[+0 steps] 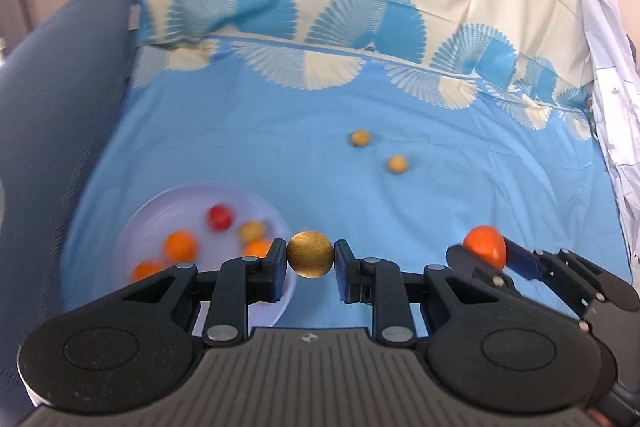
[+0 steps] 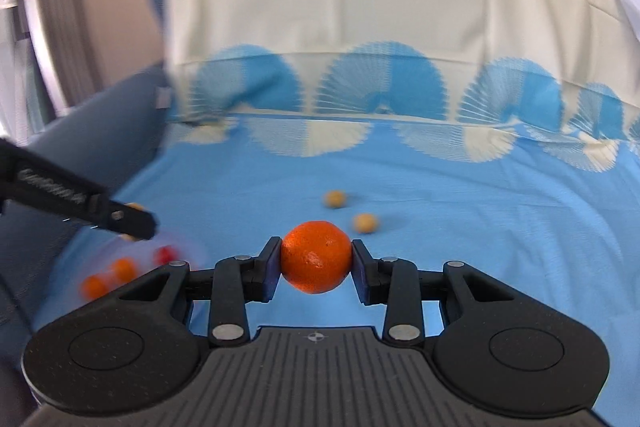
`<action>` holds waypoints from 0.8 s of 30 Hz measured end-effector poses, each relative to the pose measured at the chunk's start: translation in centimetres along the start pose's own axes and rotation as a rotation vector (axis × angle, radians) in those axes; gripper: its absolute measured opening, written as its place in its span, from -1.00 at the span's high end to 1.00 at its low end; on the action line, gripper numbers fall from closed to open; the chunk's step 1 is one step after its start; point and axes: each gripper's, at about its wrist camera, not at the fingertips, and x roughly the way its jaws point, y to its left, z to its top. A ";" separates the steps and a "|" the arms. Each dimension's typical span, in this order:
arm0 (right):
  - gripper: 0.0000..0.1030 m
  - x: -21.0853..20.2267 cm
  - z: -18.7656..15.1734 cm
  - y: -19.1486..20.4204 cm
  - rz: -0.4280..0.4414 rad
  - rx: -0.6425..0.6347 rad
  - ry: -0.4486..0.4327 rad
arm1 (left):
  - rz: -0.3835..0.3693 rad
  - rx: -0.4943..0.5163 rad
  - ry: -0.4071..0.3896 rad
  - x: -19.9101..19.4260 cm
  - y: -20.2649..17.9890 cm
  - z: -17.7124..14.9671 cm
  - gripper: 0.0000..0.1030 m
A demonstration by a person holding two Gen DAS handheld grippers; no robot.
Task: Organize fruits
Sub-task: 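Carry the brown fruit and mandarin over the plate with both tools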
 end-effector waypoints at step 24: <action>0.26 -13.2 -4.6 14.4 0.169 -0.281 -0.004 | 0.112 -0.141 -0.121 -14.2 8.6 -11.4 0.46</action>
